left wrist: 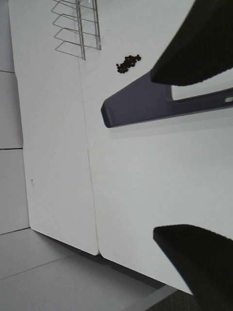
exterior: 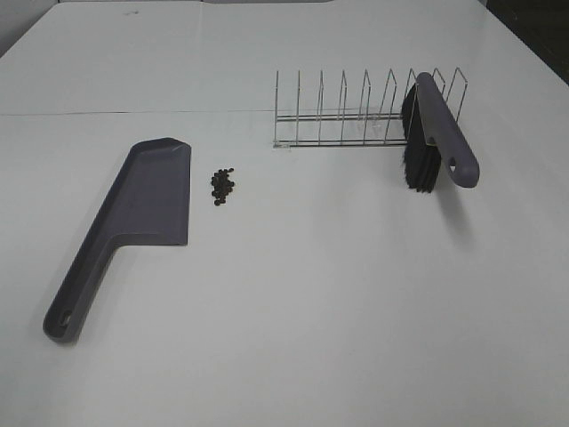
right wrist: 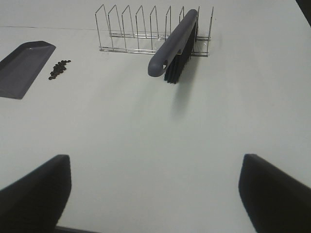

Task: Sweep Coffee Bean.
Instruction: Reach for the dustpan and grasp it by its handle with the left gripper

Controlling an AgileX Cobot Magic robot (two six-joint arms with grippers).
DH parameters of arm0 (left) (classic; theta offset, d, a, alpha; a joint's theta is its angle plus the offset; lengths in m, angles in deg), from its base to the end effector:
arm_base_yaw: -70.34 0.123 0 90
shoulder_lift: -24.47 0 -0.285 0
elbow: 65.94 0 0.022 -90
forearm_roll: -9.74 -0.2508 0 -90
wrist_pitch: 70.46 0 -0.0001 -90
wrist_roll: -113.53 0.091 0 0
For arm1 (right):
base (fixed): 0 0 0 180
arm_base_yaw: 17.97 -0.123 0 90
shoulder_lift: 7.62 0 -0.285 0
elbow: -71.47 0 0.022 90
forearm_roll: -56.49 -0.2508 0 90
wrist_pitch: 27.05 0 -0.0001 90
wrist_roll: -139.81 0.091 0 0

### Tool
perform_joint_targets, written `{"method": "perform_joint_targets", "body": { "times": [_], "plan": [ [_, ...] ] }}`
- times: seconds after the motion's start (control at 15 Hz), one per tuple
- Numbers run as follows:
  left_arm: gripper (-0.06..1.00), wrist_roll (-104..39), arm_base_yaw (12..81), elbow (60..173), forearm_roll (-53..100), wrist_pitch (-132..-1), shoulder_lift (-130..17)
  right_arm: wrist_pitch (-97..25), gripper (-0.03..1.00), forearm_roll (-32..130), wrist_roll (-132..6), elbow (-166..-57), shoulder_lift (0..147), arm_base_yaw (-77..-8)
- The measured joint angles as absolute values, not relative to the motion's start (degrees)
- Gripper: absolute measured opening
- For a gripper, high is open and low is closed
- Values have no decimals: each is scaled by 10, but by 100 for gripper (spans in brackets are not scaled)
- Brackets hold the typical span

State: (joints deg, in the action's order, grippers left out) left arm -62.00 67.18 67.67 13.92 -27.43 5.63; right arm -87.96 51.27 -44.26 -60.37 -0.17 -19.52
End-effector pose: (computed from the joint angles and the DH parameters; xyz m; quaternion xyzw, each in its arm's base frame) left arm 0.0348 -0.0065 0.3116 0.0469 0.8085 -0.0291 0.5859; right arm -0.0071 0.0071 0.2793 -0.0438 0.8484 0.0339 0.5264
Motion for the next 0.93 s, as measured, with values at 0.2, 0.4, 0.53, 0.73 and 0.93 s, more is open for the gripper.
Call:
{"method": "perform_joint_targets", "body": {
  "times": [0.2,0.4,0.53,0.73,0.93],
  "plan": [
    [72,-620,672,690,166,-369,-101,-880,80,513,-443,-604,-2,-195],
    [72,-620,672,797,183,-368,-362,-880,80,513,-443,-604,-2,-195],
    [72,-620,663,875,190,-306,-495,-880,80,513,-443,-604,-2,-195],
    [72,-631,626,982,194,-211,-661,-880,80,513,-443,-604,-2,-195],
    [72,-671,594,1037,190,-186,-767,-880,80,513,-443,-604,-2,-195]
  ]
}}
